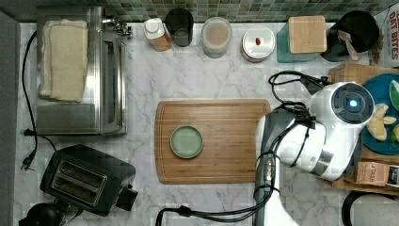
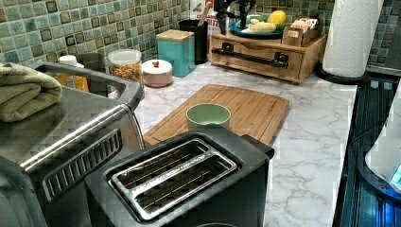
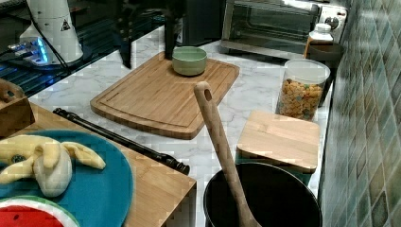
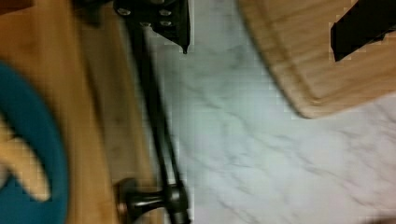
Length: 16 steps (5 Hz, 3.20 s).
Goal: Open the drawer.
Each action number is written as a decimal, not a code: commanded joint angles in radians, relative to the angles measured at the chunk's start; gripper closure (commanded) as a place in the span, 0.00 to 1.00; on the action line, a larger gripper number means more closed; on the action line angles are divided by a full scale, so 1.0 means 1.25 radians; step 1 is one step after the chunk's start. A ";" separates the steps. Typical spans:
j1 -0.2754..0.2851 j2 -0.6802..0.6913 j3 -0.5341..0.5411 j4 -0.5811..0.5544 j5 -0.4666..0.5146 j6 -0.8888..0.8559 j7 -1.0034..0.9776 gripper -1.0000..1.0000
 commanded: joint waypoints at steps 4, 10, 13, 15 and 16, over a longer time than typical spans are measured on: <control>-0.039 0.115 -0.015 0.014 -0.030 0.198 -0.214 0.00; -0.020 0.123 -0.057 -0.073 -0.104 0.268 -0.058 0.00; -0.047 0.151 -0.069 -0.172 -0.073 0.422 -0.043 0.00; -0.090 0.218 -0.081 -0.132 -0.082 0.456 -0.125 0.00; -0.123 0.255 -0.052 -0.127 -0.032 0.505 -0.165 0.00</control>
